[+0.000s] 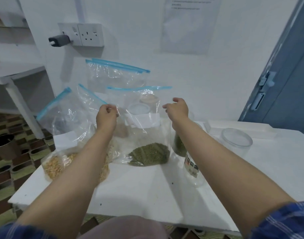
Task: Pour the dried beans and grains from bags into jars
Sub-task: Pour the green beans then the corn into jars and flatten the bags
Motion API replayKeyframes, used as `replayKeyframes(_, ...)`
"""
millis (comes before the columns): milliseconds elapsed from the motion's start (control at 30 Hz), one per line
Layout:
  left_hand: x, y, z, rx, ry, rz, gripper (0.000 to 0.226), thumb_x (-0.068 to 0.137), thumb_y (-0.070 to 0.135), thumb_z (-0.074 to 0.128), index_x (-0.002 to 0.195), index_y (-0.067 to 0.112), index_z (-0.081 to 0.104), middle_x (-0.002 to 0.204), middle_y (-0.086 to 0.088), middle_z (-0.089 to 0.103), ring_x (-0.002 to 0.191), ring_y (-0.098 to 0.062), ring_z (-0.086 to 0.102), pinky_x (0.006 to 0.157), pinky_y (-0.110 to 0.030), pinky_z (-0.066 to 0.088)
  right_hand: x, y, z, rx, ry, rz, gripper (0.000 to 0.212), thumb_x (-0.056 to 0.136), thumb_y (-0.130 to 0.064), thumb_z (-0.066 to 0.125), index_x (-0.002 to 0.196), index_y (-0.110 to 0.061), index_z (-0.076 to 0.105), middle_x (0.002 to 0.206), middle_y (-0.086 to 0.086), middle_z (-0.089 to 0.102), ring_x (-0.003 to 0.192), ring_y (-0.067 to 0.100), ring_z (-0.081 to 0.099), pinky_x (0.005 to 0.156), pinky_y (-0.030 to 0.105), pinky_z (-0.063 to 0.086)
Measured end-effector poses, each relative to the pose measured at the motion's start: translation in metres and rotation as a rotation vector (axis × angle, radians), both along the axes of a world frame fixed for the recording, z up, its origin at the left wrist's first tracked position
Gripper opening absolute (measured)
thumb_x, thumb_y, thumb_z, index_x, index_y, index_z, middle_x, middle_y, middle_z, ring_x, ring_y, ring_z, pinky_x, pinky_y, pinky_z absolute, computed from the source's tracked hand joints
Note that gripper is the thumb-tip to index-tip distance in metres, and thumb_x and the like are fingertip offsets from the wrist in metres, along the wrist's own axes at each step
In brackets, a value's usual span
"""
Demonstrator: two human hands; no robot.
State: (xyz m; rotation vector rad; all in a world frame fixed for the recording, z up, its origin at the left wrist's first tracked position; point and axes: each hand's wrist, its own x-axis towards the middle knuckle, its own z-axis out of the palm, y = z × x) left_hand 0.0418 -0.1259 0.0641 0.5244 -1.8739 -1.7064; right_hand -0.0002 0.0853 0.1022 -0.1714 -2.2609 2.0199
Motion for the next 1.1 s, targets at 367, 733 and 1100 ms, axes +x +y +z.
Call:
replayKeyframes(367, 0.022, 0.012, 0.046, 0.047, 0.432, -0.057, 0.024, 0.105, 0.009, 0.036, 0.09, 0.023, 0.049, 0.081, 0.007, 0.051, 0.058, -0.001, 0.046, 0.061, -0.012, 0.039, 0.055, 0.018, 0.026, -0.286, 0.178, -0.013, 0.019, 0.092, -0.009, 0.062, 0.088, -0.022, 0.048, 0.087, -0.006, 0.069, 0.074, 0.012, 0.061, 0.078, 0.03, 0.046)
replayKeyframes(733, 0.036, 0.015, 0.039, -0.095, 0.405, -0.174, 0.03, 0.106, 0.013, 0.036, 0.095, 0.028, 0.058, 0.085, 0.006, 0.054, 0.068, -0.005, 0.048, 0.068, -0.011, 0.042, 0.091, 0.031, 0.036, 0.037, 0.429, -0.153, 0.017, 0.09, -0.022, 0.066, 0.106, -0.028, 0.061, 0.1, -0.01, 0.064, 0.081, 0.004, 0.061, 0.076, 0.022, 0.048)
replayKeyframes(1100, 0.037, 0.045, 0.053, -0.282, 0.453, -0.418, 0.033, 0.106, 0.01, 0.036, 0.093, 0.029, 0.059, 0.088, 0.002, 0.056, 0.075, -0.008, 0.047, 0.08, -0.017, 0.042, 0.093, 0.051, 0.054, 0.976, 0.402, -0.102, 0.038, 0.098, -0.046, 0.047, 0.125, -0.021, 0.056, 0.116, -0.001, 0.057, 0.109, 0.026, 0.05, 0.095, 0.04, 0.031)
